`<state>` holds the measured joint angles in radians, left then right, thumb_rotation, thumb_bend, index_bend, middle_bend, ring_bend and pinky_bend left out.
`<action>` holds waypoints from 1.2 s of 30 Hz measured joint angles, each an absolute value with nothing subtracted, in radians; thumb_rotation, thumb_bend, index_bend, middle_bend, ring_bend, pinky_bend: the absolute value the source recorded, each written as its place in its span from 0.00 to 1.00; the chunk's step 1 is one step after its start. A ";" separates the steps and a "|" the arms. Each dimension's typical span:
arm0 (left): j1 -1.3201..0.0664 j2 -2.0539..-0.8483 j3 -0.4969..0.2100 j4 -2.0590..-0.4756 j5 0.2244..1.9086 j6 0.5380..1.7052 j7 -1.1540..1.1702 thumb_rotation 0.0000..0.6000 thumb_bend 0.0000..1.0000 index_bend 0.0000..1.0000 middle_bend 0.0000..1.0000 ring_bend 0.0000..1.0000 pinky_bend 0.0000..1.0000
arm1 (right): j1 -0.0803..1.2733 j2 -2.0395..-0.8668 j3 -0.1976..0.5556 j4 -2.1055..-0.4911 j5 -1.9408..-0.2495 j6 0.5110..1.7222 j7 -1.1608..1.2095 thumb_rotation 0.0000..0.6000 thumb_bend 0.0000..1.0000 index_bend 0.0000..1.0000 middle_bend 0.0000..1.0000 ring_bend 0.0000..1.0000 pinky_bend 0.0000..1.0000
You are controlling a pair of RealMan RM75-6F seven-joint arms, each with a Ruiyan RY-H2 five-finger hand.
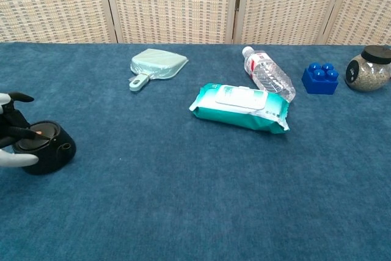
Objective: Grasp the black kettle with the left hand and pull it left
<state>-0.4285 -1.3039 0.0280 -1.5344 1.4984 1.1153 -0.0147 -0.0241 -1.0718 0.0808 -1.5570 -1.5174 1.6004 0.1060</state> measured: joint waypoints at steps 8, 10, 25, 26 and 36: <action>-0.408 -1.307 0.003 -1.557 1.457 1.144 -0.050 0.41 0.10 0.95 1.00 0.86 0.01 | -0.018 -1.076 0.082 -1.547 -1.519 1.594 0.116 1.00 0.12 0.18 0.22 0.09 0.08; -0.400 -1.310 -0.005 -1.561 1.450 1.161 -0.051 0.53 0.10 0.96 1.00 0.86 0.01 | -0.016 -1.077 0.083 -1.546 -1.520 1.594 0.117 1.00 0.12 0.18 0.22 0.09 0.08; -0.324 -1.308 -0.072 -1.585 1.398 1.307 -0.109 0.51 0.10 1.00 1.00 0.91 0.07 | -0.012 -1.088 0.081 -1.542 -1.528 1.595 0.115 1.00 0.12 0.18 0.22 0.09 0.08; -0.318 -1.306 -0.078 -1.589 1.393 1.319 -0.110 0.48 0.11 1.00 1.00 0.91 0.08 | -0.013 -1.088 0.080 -1.543 -1.528 1.596 0.115 1.00 0.12 0.18 0.22 0.09 0.08; -0.289 -1.305 -0.127 -1.600 1.357 1.380 -0.094 0.44 0.29 1.00 1.00 0.92 0.16 | -0.016 -1.089 0.079 -1.541 -1.525 1.599 0.116 1.00 0.12 0.18 0.22 0.09 0.08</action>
<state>-0.2885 -1.3046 -0.1266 -1.5996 1.3567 1.3801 -0.0940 -0.0164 -1.0891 0.0786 -1.5406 -1.5253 1.5990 0.1158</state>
